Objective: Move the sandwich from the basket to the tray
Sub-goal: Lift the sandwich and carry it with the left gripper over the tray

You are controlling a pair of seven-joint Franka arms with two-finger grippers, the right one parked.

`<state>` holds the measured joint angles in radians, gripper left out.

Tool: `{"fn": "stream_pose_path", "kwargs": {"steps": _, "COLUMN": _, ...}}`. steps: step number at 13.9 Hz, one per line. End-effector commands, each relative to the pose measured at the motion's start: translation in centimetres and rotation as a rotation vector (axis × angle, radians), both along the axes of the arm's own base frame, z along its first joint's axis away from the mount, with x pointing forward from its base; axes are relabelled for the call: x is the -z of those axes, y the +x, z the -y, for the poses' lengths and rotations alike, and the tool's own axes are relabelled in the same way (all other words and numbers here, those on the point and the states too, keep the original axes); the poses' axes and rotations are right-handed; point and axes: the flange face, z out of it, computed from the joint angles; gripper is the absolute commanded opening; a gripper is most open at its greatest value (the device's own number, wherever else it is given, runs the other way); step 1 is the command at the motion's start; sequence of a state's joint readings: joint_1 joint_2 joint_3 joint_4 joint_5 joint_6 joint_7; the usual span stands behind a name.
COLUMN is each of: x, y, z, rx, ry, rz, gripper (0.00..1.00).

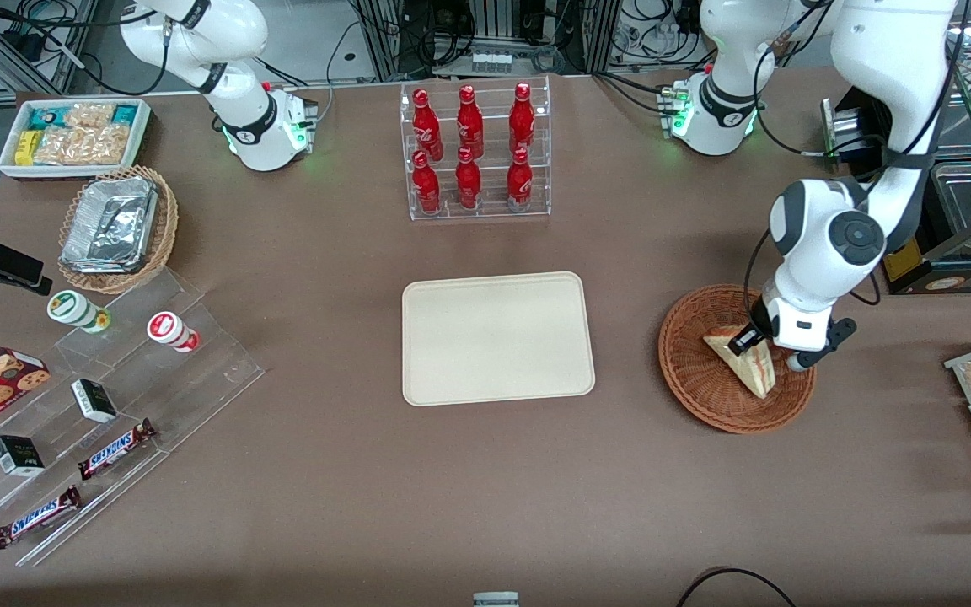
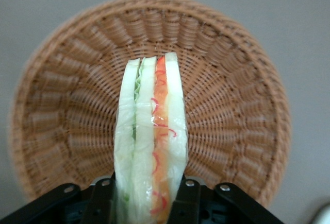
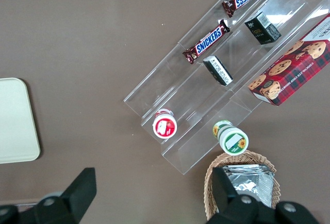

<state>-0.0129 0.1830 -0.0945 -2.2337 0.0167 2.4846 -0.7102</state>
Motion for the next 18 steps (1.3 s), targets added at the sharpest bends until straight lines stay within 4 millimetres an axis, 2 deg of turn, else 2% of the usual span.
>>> {"fn": "stream_pose_path", "kwargs": {"steps": 1, "x": -9.7, "y": 0.8, "z": 1.0, "rx": 0.031, "ry": 0.029, "rz": -0.013, "gripper": 0.0}}
{"fn": "stream_pose_path", "kwargs": {"steps": 2, "x": -12.3, "y": 1.2, "z": 2.5, "rx": 0.052, "ry": 0.031, "rz": -0.02, "gripper": 0.0}}
{"fn": "stream_pose_path", "kwargs": {"steps": 4, "x": -17.8, "y": 1.9, "z": 6.9, "rx": 0.168, "ry": 0.043, "rz": -0.057, "gripper": 0.0}}
{"fn": "stream_pose_path", "kwargs": {"steps": 6, "x": -19.7, "y": 2.3, "z": 13.5, "rx": 0.337, "ry": 0.031, "rz": -0.12, "gripper": 0.0}}
{"fn": "stream_pose_path", "kwargs": {"steps": 7, "x": -20.0, "y": 2.0, "z": 16.1, "rx": 0.382, "ry": 0.022, "rz": -0.126, "gripper": 0.0}}
{"fn": "stream_pose_path", "kwargs": {"steps": 9, "x": -19.4, "y": 1.0, "z": 22.1, "rx": 0.475, "ry": 0.0, "rz": -0.128, "gripper": 0.0}}
{"fn": "stream_pose_path", "kwargs": {"steps": 12, "x": -16.6, "y": -0.6, "z": 30.9, "rx": 0.543, "ry": -0.02, "rz": -0.141, "gripper": 0.0}}
{"fn": "stream_pose_path", "kwargs": {"steps": 13, "x": -15.5, "y": -0.9, "z": 33.2, "rx": 0.542, "ry": -0.026, "rz": -0.138, "gripper": 0.0}}
{"fn": "stream_pose_path", "kwargs": {"steps": 16, "x": -9.8, "y": -1.4, "z": 38.4, "rx": 0.515, "ry": 0.006, "rz": -0.087, "gripper": 0.0}}
{"fn": "stream_pose_path", "kwargs": {"steps": 18, "x": -6.0, "y": -1.8, "z": 40.3, "rx": 0.511, "ry": 0.031, "rz": -0.076, "gripper": 0.0}}
